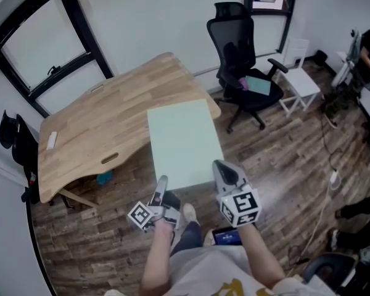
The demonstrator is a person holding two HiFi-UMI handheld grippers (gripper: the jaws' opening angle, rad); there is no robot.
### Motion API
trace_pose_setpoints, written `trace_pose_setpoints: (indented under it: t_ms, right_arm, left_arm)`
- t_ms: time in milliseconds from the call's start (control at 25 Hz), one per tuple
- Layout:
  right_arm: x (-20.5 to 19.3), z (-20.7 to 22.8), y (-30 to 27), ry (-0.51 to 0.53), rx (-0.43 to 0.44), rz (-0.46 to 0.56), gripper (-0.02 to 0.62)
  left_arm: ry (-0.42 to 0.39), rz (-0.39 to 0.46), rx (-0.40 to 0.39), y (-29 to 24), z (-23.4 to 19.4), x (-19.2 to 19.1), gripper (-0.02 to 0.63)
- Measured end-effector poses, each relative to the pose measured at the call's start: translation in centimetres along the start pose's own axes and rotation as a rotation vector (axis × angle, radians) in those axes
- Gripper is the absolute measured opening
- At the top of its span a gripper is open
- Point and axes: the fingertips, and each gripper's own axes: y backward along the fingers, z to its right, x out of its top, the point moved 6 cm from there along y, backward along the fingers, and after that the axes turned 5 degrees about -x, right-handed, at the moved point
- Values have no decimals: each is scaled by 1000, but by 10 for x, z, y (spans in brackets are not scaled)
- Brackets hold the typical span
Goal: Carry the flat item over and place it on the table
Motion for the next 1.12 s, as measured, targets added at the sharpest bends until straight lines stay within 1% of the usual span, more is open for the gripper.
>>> trace_pose_setpoints:
  t_ms: [160, 320, 480, 720, 960, 1120]
  right_arm:
    - [-1, 7, -19, 1, -2, -15, -2]
    - [2, 21, -45, 9, -9, -11, -2]
    - [6, 35, -72, 10, -14, -28, -2]
    - [6, 47, -111, 2, -28, -44, -2]
    - [6, 46, -140, -9, -25, -57, -3]
    - [2, 45, -158, -16, -33, -60, -2]
  left_arm:
    - [10, 1, 3, -17, -10, 10, 284]
    - [16, -1, 4, -45, -20, 21, 285]
    - [20, -4, -1, -74, -29, 33, 285]
    - [30, -27, 12, -107, -43, 53, 285]
    - [33, -42, 24, -124, -47, 72, 285]
    - [53, -37, 27, -128, -55, 84, 285]
